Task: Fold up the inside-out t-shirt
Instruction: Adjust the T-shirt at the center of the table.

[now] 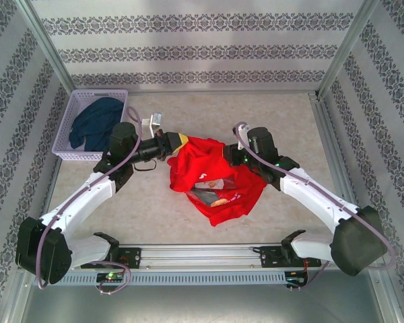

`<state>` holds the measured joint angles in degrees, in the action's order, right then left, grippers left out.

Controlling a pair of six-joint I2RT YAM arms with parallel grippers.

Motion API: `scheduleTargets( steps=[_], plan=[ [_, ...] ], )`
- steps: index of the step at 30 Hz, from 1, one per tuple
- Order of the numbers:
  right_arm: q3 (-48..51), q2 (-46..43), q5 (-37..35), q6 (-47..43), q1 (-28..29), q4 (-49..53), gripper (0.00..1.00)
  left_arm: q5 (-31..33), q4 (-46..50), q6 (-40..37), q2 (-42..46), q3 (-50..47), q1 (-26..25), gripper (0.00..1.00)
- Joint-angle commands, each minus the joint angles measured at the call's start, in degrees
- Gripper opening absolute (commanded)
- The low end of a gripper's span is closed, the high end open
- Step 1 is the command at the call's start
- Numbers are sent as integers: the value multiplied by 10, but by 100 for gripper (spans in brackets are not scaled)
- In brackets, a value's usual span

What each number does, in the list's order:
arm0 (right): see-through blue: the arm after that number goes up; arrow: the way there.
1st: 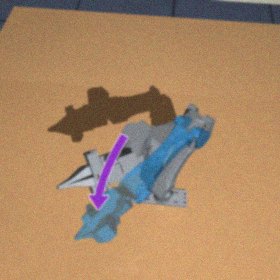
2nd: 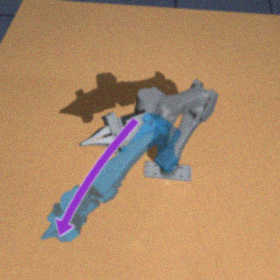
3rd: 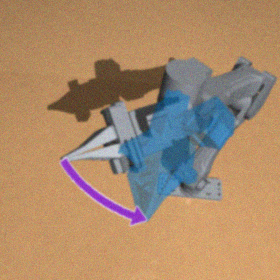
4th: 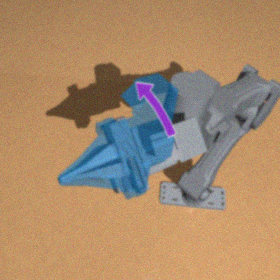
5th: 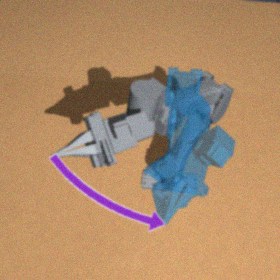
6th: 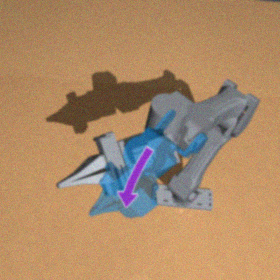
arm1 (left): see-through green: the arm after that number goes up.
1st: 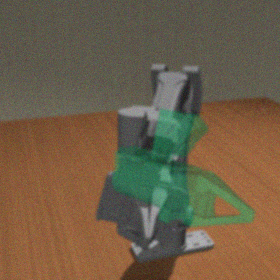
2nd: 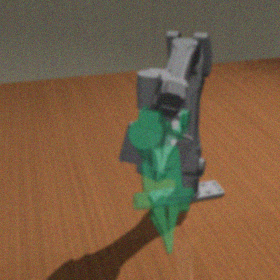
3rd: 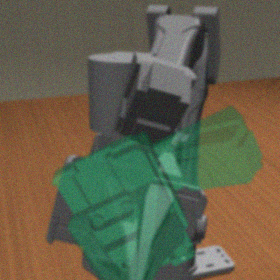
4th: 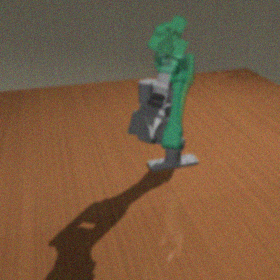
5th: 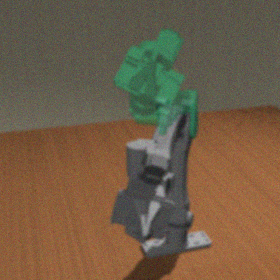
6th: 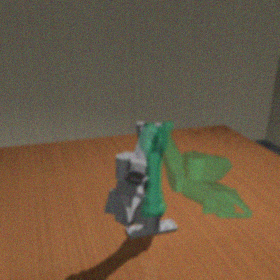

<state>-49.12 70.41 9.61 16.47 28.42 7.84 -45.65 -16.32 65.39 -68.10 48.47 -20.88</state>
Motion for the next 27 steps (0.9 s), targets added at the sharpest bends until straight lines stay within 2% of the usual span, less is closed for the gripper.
scheduleTargets(
  steps=[1, 4, 6, 8, 11, 15, 21, 25, 27],
  plan=[
    [-14, -41, -62, -82, 14, 88, 35, 3, -41, 22, 21, 14, 6, 0],
    [-4, -83, -4, -75, 32, 75, 47, 17, 12, -20, 22, 32, 1, 0],
    [6, -98, 42, -34, 45, 52, 50, 19, 25, -32, 19, 38, -3, 0],
    [26, -99, 89, 34, 59, -1, 51, 22, 29, -37, 15, 40, -6, 0],
    [62, -75, 117, 176, 74, -97, 52, 25, 32, -42, 14, 40, -8, 0],
    [104, -26, 113, 324, 94, -237, 57, 27, 40, -52, 12, 45, -11, 0],
    [88, 26, 93, 365, 111, -300, 68, 24, 41, -57, 11, 46, -13, 0],
    [86, 44, 86, 370, 109, -320, 66, 25, 46, -64, 13, 45, -13, 0],
    [86, 48, 78, 367, 105, -319, 59, 24, 46, -65, 13, 45, -13, 0]
  ],
)
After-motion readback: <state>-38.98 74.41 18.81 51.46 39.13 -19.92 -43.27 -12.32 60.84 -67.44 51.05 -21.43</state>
